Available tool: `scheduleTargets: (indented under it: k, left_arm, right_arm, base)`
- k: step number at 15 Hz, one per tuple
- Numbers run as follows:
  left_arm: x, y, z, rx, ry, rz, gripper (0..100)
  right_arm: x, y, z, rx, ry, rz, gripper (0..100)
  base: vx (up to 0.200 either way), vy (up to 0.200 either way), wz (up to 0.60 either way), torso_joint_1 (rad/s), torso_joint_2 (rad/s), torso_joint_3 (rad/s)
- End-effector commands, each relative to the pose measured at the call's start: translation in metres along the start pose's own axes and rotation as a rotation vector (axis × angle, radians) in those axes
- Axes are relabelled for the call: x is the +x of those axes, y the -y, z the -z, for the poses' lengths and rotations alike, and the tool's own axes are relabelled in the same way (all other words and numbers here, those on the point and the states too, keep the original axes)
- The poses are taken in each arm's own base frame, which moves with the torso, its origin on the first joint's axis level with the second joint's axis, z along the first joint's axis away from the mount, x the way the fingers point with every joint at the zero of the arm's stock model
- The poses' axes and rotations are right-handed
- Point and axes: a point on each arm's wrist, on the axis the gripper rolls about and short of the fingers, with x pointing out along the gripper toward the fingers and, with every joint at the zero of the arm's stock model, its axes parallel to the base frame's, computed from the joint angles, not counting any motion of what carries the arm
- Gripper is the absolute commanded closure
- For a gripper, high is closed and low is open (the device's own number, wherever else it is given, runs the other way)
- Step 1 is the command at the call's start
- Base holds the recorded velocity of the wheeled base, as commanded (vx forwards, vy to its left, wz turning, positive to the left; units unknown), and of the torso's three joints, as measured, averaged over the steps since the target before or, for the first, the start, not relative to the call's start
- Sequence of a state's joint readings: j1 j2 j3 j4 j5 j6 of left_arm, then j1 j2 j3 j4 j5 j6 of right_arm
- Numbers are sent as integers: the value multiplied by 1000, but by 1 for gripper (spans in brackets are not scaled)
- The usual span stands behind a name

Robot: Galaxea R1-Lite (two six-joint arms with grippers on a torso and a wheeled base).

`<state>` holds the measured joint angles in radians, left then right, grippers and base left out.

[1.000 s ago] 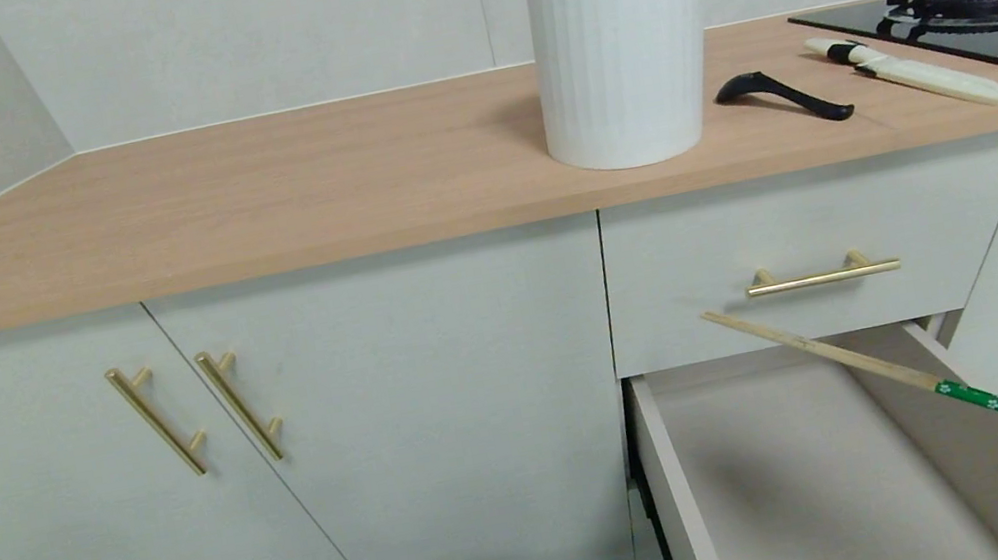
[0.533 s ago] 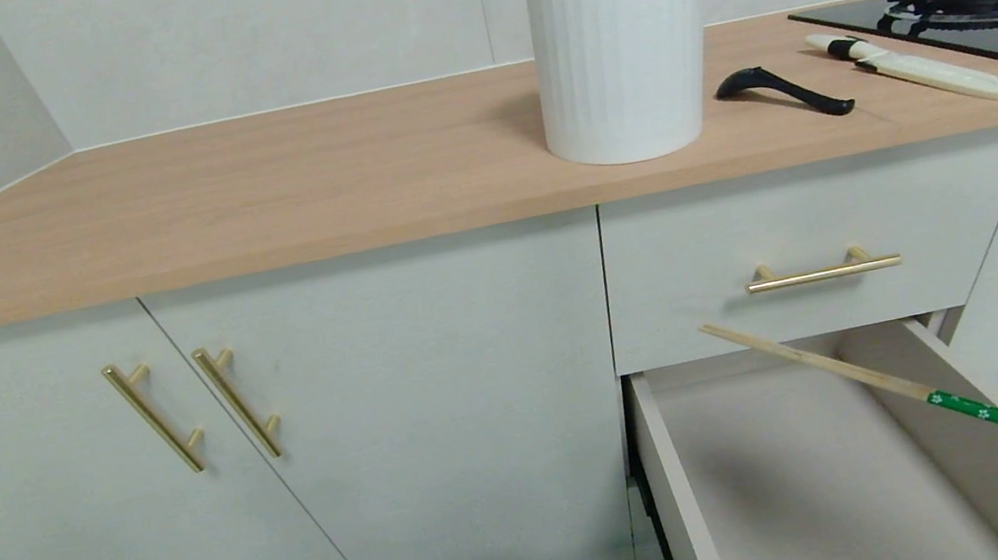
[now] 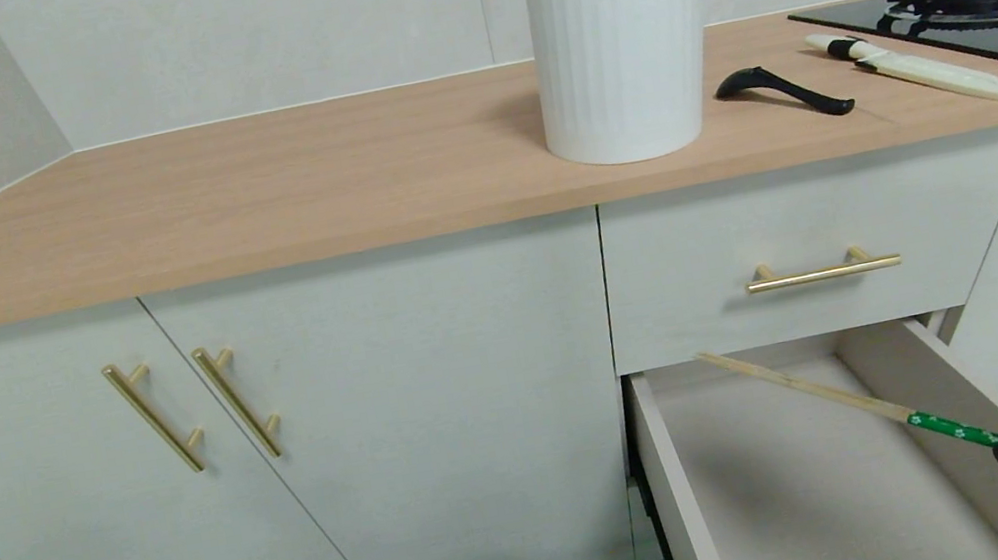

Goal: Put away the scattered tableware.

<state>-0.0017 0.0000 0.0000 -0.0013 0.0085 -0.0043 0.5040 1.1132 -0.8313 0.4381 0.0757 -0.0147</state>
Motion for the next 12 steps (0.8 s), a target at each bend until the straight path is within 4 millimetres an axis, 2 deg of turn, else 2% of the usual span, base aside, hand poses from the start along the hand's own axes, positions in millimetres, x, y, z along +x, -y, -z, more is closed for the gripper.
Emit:
scheduleTargets:
  k: [1,4,5,6,8,9,11,12]
  left_arm:
    - [0,0,0,0,-1,-1,0]
    - [0,0,0,0,-1,-1,0]
    - [0,0,0,0,-1,-1,0]
    - [0,0,0,0,-1,-1,0]
    - [0,0,0,0,-1,-1,0]
    - [0,0,0,0,-1,-1,0]
    - [0,0,0,0,-1,-1,0]
    - [0,0,0,0,-1,-1,0]
  right_arm:
    - [20,1,-3,9,-74,1,100]
    - [51,5,-7,34,-191,17,100]
    - [52,5,-7,37,-194,19,100]
    - [76,7,-14,128,-258,44,100]
    - [98,9,-17,180,-306,60,100]
    - [104,9,-18,194,-307,62,100]
    - [141,13,-23,303,-261,112,100]
    - [151,14,-23,320,-253,130,100]
  base:
    - [0,0,0,0,0,0]
    - [0,0,0,0,0,0]
    - [0,0,0,0,0,0]
    - [0,0,0,0,0,0]
    - [0,0,0,0,0,0]
    - [0,0,0,0,0,0]
    - [0,0,0,0,0,0]
    - [0,0,0,0,0,0]
